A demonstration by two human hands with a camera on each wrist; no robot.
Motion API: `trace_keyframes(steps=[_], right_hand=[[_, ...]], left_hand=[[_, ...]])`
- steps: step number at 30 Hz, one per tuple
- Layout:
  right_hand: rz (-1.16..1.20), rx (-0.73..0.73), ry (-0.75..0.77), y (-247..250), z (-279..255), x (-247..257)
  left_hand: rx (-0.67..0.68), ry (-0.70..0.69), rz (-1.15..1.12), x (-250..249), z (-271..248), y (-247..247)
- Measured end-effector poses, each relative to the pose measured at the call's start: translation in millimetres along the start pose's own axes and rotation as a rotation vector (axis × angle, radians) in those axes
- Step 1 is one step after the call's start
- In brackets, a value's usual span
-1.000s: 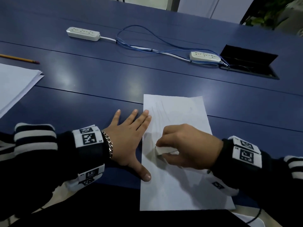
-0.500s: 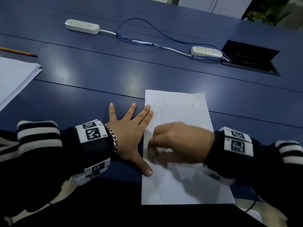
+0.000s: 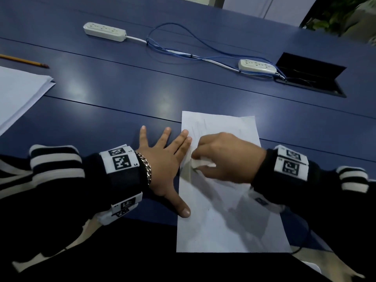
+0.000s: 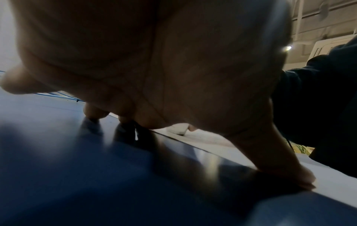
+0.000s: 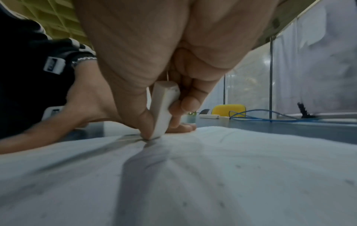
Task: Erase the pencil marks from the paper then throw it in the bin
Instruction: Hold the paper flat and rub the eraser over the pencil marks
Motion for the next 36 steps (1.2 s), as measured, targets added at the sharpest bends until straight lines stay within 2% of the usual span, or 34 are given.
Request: trace_keyframes(steps=[2,4,6,9,10,12,14,15,17,19,21,24,26,27,31,33,36], right_hand=[[-0.013,0.029,0.107,-7.0,-10.1,27.0],[-0.009,0.123,0.202,-17.2,-22.2,48.7],[0.015,0.171,0.145,-11.0,-18.3,35.9],[-0.005,0.028,-0.032,3.6,-5.6,4.1],[-0.014,-0.019,-0.032,0.7,-5.1,3.7],[-0.026,-0.025,0.045,-10.3,-12.5,29.2],[-0.019,0.068,0.13,-23.1,-25.5,52.4],[0.002,0.136,0.122,-21.8,-27.6,51.0],[0.036,0.113,0.035,-12.4,-21.3,28.0],[0.025,-0.006,-0.07,-5.3,-16.3,9.4],[-0.011,-0.069,-0.08,-10.5,-19.0,16.9],[0.005,0.03,-0.022,-27.3,-35.9,46.7],[0.035,0.094,-0.078,-24.6,-45.7,33.8],[0.046,0.067,-0.145,-21.3,-49.9,19.6],[0.149,-0.21,-0.442,4.1,-86.1,-32.8],[0.223,-0.272,-0.494,11.6,-104.2,-41.3],[0.271,-0.288,-0.534,14.4,-119.3,-49.0]], left_hand=[[0.001,-0.001,-0.009,0.0,1.5,-0.5],[-0.013,-0.001,-0.002,0.2,2.0,-0.7],[-0.015,-0.008,-0.007,1.0,2.0,-0.5],[-0.009,-0.012,-0.003,1.1,0.9,-0.6],[-0.006,-0.01,-0.005,0.8,0.9,-0.7],[-0.009,-0.002,-0.01,0.2,2.2,-0.3],[-0.011,0.017,0.017,-1.2,2.9,0.4],[-0.013,0.02,0.018,-1.0,3.0,0.7],[-0.01,0.004,-0.006,-0.5,2.6,1.1],[-0.015,-0.003,-0.013,0.3,1.9,1.3],[-0.018,0.003,-0.012,0.2,2.3,1.3],[-0.013,0.006,0.004,0.1,2.7,1.6],[-0.015,-0.003,0.002,1.0,2.7,1.5],[-0.015,-0.008,0.002,1.6,2.4,1.6],[0.005,-0.04,0.018,4.1,1.0,3.5],[0.004,-0.056,0.038,6.2,0.9,5.3],[-0.035,-0.105,0.014,7.3,1.3,13.1]])
Point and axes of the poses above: each hand's wrist, its own z-axis towards the middle knuckle, its own y-axis out of the back of the hand, x = y × z, the point moved 3 cm from there along z, towards the middle knuckle, and after that the axes turned 9 degrees about x, right-handed, at the moved point
